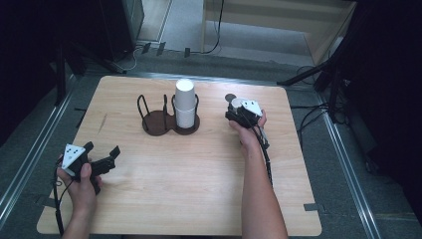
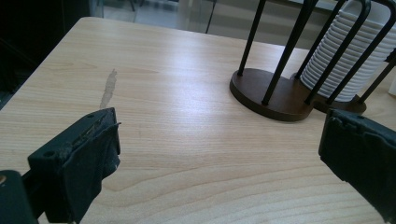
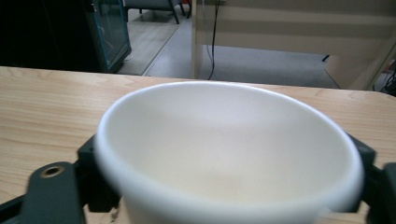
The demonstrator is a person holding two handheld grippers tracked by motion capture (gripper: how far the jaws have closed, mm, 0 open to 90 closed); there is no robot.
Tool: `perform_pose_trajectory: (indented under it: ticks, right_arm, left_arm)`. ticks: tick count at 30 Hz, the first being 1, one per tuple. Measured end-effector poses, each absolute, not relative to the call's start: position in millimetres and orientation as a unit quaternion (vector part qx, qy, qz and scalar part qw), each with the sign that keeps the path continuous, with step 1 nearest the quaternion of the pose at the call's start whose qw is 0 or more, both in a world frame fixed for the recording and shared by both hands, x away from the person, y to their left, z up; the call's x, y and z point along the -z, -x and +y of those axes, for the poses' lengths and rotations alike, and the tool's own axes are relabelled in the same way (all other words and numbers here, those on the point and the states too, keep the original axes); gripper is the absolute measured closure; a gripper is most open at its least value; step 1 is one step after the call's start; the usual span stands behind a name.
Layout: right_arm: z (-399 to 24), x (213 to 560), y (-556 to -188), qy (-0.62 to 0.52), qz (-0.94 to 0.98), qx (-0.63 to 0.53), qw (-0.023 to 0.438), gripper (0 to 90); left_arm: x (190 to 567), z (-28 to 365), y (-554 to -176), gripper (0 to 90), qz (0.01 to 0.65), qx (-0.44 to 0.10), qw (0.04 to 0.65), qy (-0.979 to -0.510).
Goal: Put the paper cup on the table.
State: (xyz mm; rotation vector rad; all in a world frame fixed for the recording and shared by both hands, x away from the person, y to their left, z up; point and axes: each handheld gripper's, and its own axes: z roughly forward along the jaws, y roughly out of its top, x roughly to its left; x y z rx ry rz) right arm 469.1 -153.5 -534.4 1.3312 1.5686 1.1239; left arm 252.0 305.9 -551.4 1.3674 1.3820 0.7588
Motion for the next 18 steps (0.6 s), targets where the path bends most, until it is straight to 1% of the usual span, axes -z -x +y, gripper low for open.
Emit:
perform_pose_trajectory:
  ticks: [1, 3, 4, 5, 6, 7, 13, 16, 18]
  right_arm:
    - [-153.7, 534.1, -468.8, -0.519, 0.620, -0.444, 0.385, 13.0]
    - [-153.8, 533.4, -468.1, -0.522, 0.621, -0.446, 0.379, 9.9]
    - [-153.8, 533.4, -468.1, -0.522, 0.621, -0.446, 0.379, 9.9]
    - [-154.7, 532.5, -467.2, -0.525, 0.621, -0.449, 0.370, 6.9]
    - [-154.7, 532.5, -467.2, -0.525, 0.621, -0.449, 0.370, 6.9]
    - [-155.5, 531.9, -465.3, -0.529, 0.618, -0.454, 0.363, 4.3]
    - [-161.2, 530.5, -458.4, -0.536, 0.610, -0.464, 0.353, 4.4]
    - [-164.7, 527.3, -454.9, -0.536, 0.606, -0.469, 0.355, 4.5]
    - [-168.7, 520.5, -449.0, -0.537, 0.598, -0.476, 0.358, 6.2]
  left_arm:
    - [551.4, 306.0, -252.0, 0.0, 0.572, -0.314, 0.503, -0.566]
    - [551.5, 306.1, -252.1, 0.0, 0.573, -0.313, 0.504, -0.565]
    - [551.5, 306.2, -252.2, 0.0, 0.573, -0.313, 0.505, -0.564]
    - [551.5, 306.5, -252.2, 0.0, 0.574, -0.312, 0.505, -0.564]
    - [551.5, 306.5, -252.2, 0.0, 0.574, -0.312, 0.505, -0.564]
    - [551.5, 306.7, -252.2, 0.0, 0.574, -0.312, 0.504, -0.565]
    - [551.6, 307.3, -252.4, 0.0, 0.575, -0.310, 0.505, -0.565]
    - [551.6, 307.6, -252.4, 0.0, 0.575, -0.309, 0.505, -0.564]
    - [551.6, 307.4, -252.7, 0.0, 0.576, -0.310, 0.506, -0.563]
